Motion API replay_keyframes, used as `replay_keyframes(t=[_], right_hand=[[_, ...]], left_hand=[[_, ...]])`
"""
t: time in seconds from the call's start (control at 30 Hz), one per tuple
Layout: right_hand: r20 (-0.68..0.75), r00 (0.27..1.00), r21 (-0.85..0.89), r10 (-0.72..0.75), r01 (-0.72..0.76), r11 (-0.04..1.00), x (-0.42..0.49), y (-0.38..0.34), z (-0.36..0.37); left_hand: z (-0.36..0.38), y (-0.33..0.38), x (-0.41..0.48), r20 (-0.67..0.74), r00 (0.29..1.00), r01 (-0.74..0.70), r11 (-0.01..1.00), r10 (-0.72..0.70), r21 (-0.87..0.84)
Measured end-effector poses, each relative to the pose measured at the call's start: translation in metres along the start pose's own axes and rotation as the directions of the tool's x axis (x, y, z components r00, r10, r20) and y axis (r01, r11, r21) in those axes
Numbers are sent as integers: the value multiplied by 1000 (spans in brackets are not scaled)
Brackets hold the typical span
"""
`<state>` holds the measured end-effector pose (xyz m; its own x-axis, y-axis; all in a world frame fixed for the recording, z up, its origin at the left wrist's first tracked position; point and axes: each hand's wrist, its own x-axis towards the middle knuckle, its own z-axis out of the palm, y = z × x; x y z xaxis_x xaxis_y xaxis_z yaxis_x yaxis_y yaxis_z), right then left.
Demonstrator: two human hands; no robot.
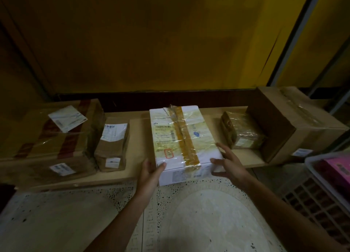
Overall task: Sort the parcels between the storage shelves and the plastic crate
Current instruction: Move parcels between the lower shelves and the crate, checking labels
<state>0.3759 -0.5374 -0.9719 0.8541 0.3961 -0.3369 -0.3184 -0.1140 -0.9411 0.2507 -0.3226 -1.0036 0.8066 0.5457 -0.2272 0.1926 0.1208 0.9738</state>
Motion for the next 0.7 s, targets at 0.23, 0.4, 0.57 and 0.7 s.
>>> replay_keyframes(t=[0.23,0.4,0.57,0.7], right_hand=[[-31,999,147,37,-32,989,3,0,-1],[-52,997,181,58,-48,982,1,-4,-6],[-56,998,195,36,-24,981,-3,-5,6],[35,999,29,-12,11,1000,1,-8,42]], left_hand=[[3,4,-5,70,994,88,995,-84,-54],[5,6,-13,135,985,121,984,-102,-135],[11,19,-2,-47,996,77,996,-75,40],[12,23,3,-342,904,-84,891,257,447]])
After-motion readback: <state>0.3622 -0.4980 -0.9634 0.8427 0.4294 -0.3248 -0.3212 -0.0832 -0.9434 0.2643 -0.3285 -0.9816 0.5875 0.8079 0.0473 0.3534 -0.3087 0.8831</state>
